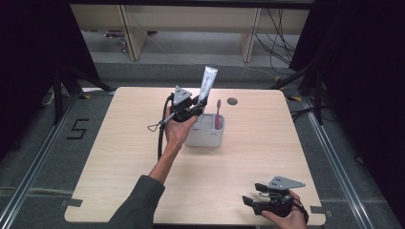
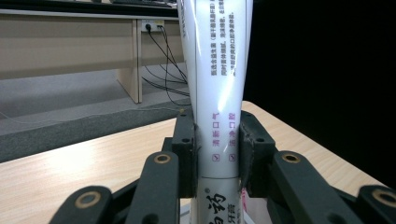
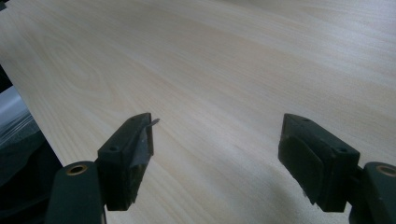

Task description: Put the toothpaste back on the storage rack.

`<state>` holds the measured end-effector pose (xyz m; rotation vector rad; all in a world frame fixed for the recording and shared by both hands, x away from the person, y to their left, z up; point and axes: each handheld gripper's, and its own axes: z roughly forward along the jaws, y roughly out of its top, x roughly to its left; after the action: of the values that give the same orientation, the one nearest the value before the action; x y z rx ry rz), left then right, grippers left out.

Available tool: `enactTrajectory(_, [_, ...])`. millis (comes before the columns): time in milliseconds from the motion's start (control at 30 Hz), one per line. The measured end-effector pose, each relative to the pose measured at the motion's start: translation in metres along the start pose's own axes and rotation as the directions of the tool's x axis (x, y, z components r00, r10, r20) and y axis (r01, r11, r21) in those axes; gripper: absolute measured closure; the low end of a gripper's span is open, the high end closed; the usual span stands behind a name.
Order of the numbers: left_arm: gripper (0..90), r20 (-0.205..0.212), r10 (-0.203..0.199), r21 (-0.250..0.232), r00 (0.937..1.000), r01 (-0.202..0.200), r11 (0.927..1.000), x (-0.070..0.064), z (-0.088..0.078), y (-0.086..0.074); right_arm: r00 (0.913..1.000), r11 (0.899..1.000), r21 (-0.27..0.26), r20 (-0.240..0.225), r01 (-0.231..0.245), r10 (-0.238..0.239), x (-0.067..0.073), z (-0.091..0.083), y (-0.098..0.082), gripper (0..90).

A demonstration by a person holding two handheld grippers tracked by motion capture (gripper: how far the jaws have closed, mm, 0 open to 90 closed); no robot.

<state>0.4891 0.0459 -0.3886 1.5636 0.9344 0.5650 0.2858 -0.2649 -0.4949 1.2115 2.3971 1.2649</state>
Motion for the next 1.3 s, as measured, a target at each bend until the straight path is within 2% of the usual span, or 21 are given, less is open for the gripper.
enactTrajectory(133, [71.2, -0.003, -0.004, -0.010, 1.0000, 0.004, 0.9999, 0.001, 0.004, -0.003, 1.0000, 1.000, -0.002, -0.004, 0.002, -0.002, 0.000, 0.000, 0.000, 27.3])
enactTrajectory(200, [71.1, -0.009, 0.007, -0.008, 0.9999, -0.007, 0.9999, 0.000, 0.005, -0.005, 1.0000, 1.000, 0.001, 0.008, 0.002, -0.002, 0.000, 0.000, 0.000, 27.3])
enactTrajectory(267, [71.1, -0.003, -0.008, -0.011, 1.0000, 0.008, 0.9999, -0.001, 0.006, -0.006, 1.0000, 1.000, 0.001, 0.007, -0.001, 0.001, 0.000, -0.001, 0.000, 27.3])
enactTrajectory(433, [71.1, -0.010, -0.012, -0.006, 0.9999, 0.012, 0.9999, -0.002, 0.011, -0.009, 1.0000, 1.000, -0.001, 0.006, 0.002, -0.002, 0.000, 0.000, 0.000, 27.3])
enactTrajectory(500, [71.1, -0.010, -0.014, -0.008, 0.9999, 0.014, 0.9999, -0.003, 0.012, -0.011, 1.0000, 1.000, -0.014, -0.003, -0.006, 0.006, 0.000, 0.000, 0.000, 27.3])
enactTrajectory(533, [71.1, -0.008, -0.012, -0.006, 0.9999, 0.012, 0.9999, -0.003, 0.012, -0.011, 0.9989, 0.999, -0.006, -0.025, -0.040, 0.040, 0.002, 0.001, 0.000, 27.3])
enactTrajectory(667, [71.0, -0.007, -0.018, 0.002, 0.9998, 0.018, 0.9998, -0.003, 0.015, -0.014, 0.9996, 1.000, 0.003, -0.004, -0.028, 0.028, 0.001, 0.000, 0.000, 27.3])
enactTrajectory(700, [71.0, -0.008, -0.013, 0.002, 0.9999, 0.013, 0.9999, -0.003, 0.015, -0.015, 0.9996, 1.000, 0.004, -0.004, -0.029, 0.029, 0.002, -0.001, 0.000, 27.3])
enactTrajectory(733, [71.0, -0.006, -0.014, -0.003, 0.9999, 0.014, 0.9999, -0.003, 0.015, -0.015, 0.9992, 0.999, -0.010, -0.023, -0.033, 0.033, 0.002, 0.001, 0.000, 27.3])
enactTrajectory(767, [71.0, -0.006, -0.017, -0.009, 0.9998, 0.017, 0.9998, -0.002, 0.015, -0.016, 0.9999, 1.000, -0.001, -0.008, -0.006, 0.006, 0.000, -0.001, 0.000, 27.3])
enactTrajectory(800, [71.0, -0.008, -0.019, -0.010, 0.9998, 0.019, 0.9998, -0.002, 0.014, -0.016, 0.9999, 1.000, 0.001, -0.001, -0.016, 0.016, 0.001, -0.001, 0.000, 27.3])
enactTrajectory(833, [70.9, -0.012, -0.023, -0.007, 0.9997, 0.023, 0.9997, -0.002, 0.014, -0.017, 0.9996, 1.000, -0.012, -0.017, -0.021, 0.021, 0.000, 0.001, -0.001, 27.3])
enactTrajectory(867, [71.0, -0.012, -0.024, -0.008, 0.9996, 0.024, 0.9997, -0.001, 0.015, -0.018, 0.9996, 1.000, 0.008, -0.002, -0.028, 0.028, 0.001, -0.001, 0.000, 27.3])
enactTrajectory(900, [70.9, -0.013, -0.027, -0.005, 0.9995, 0.027, 0.9996, 0.000, 0.015, -0.019, 0.9992, 0.999, 0.004, -0.006, -0.040, 0.040, 0.003, -0.001, 0.000, 27.3])
enactTrajectory(933, [70.9, -0.015, -0.023, -0.003, 0.9996, 0.023, 0.9997, 0.000, 0.016, -0.020, 1.0000, 1.000, -0.009, -0.004, -0.003, 0.003, 0.000, 0.000, 0.000, 27.3])
enactTrajectory(1033, [70.8, -0.020, -0.034, -0.004, 0.9992, 0.034, 0.9994, 0.002, 0.017, -0.024, 1.0000, 1.000, -0.004, -0.005, 0.003, -0.003, 0.000, 0.000, 0.000, 27.3])
enactTrajectory(1167, [70.7, -0.024, -0.029, 0.006, 0.9993, 0.029, 0.9996, 0.002, 0.019, -0.027, 1.0000, 1.000, -0.010, -0.004, -0.004, 0.004, 0.000, 0.000, 0.000, 27.3])
enactTrajectory(1233, [70.7, -0.024, -0.029, 0.009, 0.9993, 0.029, 0.9995, 0.003, 0.020, -0.028, 0.9997, 1.000, -0.011, -0.012, 0.019, -0.019, -0.001, 0.001, 0.000, 27.3])
enactTrajectory(1300, [70.6, -0.028, -0.025, 0.012, 0.9993, 0.026, 0.9996, 0.002, 0.021, -0.030, 0.9999, 1.000, -0.008, -0.006, 0.016, -0.016, 0.000, 0.000, 0.000, 27.3])
